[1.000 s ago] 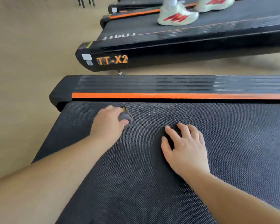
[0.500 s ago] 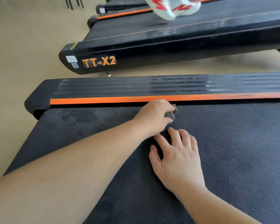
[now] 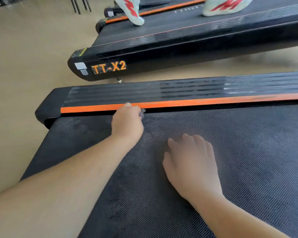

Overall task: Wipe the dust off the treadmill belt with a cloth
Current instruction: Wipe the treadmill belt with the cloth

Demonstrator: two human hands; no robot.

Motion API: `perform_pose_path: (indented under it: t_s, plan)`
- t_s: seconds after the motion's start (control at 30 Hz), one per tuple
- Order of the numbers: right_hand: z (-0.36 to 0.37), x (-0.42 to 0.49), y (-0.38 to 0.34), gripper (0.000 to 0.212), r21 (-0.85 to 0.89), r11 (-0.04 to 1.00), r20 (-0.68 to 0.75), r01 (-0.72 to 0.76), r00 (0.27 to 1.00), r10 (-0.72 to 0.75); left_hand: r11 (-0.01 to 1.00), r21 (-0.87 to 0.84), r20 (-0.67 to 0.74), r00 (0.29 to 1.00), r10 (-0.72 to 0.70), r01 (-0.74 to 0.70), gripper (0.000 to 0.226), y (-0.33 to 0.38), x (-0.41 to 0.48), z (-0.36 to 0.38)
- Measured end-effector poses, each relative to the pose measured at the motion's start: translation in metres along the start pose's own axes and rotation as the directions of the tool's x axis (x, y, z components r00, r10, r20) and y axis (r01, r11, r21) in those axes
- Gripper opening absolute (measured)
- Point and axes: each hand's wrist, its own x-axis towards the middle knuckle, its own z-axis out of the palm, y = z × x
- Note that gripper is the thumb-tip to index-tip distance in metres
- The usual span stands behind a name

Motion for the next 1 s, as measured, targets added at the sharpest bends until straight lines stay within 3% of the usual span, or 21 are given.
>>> perform_pose_path:
  t_s: [0.07, 0.2, 0.3, 0.47, 0.6, 0.7, 0.8, 0.9, 1.0]
  plan:
    - [-0.001, 0.000, 0.001, 0.045, -0.001, 1.000, 0.000, 0.001, 1.000, -0.001, 0.993, -0.111, 0.019, 0.999, 0.043, -0.041, 0.016, 0.046, 0.003, 0.018]
    - [-0.002, 0.001, 0.001, 0.038, 0.004, 1.000, 0.008, 0.003, 1.000, -0.003, 0.939, -0.262, 0.186, 0.944, 0.274, -0.221, 0.015, 0.097, 0.011, 0.036]
    - [-0.001, 0.001, 0.001, 0.045, 0.017, 1.000, -0.003, -0.007, 1.000, 0.007, 0.920, -0.130, 0.218, 0.895, 0.390, -0.370, 0.016, 0.061, 0.018, 0.024]
    - [-0.002, 0.000, 0.000, 0.048, -0.001, 1.000, 0.012, -0.009, 1.000, 0.009, 0.959, 0.088, 0.155, 0.955, 0.255, -0.270, 0.018, -0.029, 0.013, -0.007]
    - [0.000, 0.001, 0.000, 0.048, 0.001, 1.000, -0.002, -0.008, 1.000, 0.008, 1.000, 0.023, 0.028, 0.999, 0.016, -0.016, 0.023, 0.006, 0.013, 0.000]
    - [0.000, 0.001, 0.001, 0.047, -0.002, 1.000, -0.013, -0.005, 1.000, 0.005, 0.987, -0.151, 0.082, 0.994, 0.072, -0.059, 0.014, 0.039, 0.014, 0.011]
    - [-0.001, 0.002, 0.001, 0.047, -0.015, 1.000, -0.002, 0.000, 1.000, 0.000, 0.930, -0.287, 0.205, 0.934, 0.294, -0.230, 0.014, 0.064, 0.001, 0.020]
    - [-0.001, 0.000, 0.001, 0.047, -0.005, 1.000, -0.011, 0.003, 1.000, -0.003, 0.941, -0.110, 0.233, 0.913, 0.336, -0.319, 0.013, 0.035, 0.005, 0.012]
    - [-0.002, 0.001, 0.001, 0.048, -0.005, 1.000, 0.001, -0.003, 1.000, 0.003, 0.959, 0.128, 0.204, 0.953, 0.226, -0.255, 0.013, -0.035, 0.011, -0.014]
